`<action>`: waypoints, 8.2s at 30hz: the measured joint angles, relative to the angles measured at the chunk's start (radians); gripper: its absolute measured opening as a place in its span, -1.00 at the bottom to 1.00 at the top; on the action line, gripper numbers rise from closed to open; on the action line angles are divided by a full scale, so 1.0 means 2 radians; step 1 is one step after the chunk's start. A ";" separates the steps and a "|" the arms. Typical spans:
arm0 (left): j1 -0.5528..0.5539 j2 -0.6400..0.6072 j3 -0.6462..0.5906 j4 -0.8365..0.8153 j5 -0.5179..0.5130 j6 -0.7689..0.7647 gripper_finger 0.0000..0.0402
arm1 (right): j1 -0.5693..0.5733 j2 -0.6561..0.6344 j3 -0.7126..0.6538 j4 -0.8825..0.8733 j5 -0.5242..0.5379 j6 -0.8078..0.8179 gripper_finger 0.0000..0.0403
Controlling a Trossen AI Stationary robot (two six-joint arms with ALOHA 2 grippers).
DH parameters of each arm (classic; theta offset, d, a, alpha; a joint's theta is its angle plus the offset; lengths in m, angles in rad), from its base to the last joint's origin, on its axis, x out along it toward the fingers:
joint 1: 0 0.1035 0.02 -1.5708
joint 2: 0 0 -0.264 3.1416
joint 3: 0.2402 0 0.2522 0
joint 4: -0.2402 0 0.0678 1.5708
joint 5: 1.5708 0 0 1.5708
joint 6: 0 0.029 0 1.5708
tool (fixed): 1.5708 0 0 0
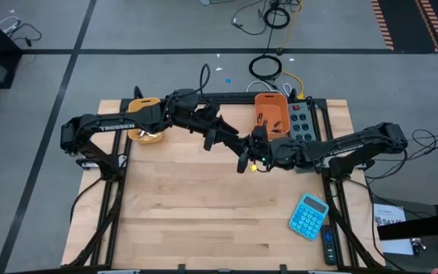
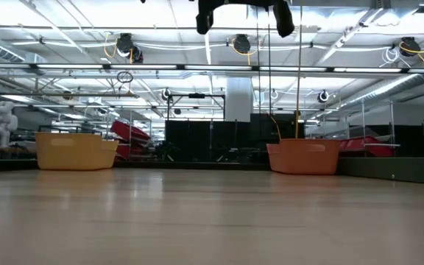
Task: Sort batteries
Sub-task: Put the silver battery into the yellow bin, then return to Home Position
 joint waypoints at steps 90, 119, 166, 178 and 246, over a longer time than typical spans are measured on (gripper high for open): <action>0.180 -0.172 -0.156 -0.314 -0.322 -0.019 -0.85 | 0.074 -0.107 0.003 -0.243 0.087 0.102 -0.10; 0.273 -0.256 -0.286 -0.410 -0.327 -0.051 -0.11 | 0.081 -0.180 0.003 -0.353 0.069 0.157 -0.10; -0.224 -0.496 -0.499 0.058 -0.471 -0.178 -0.15 | -0.095 -0.686 -0.465 -0.068 -0.107 0.119 -0.99; -0.229 -0.544 -0.618 0.159 -0.479 -0.193 -0.45 | -0.108 -0.687 -0.492 -0.087 -0.092 0.156 -1.00; -0.226 -0.540 -0.689 0.061 -0.621 0.119 -0.88 | -0.110 -0.666 -0.491 -0.104 -0.041 -0.429 -1.00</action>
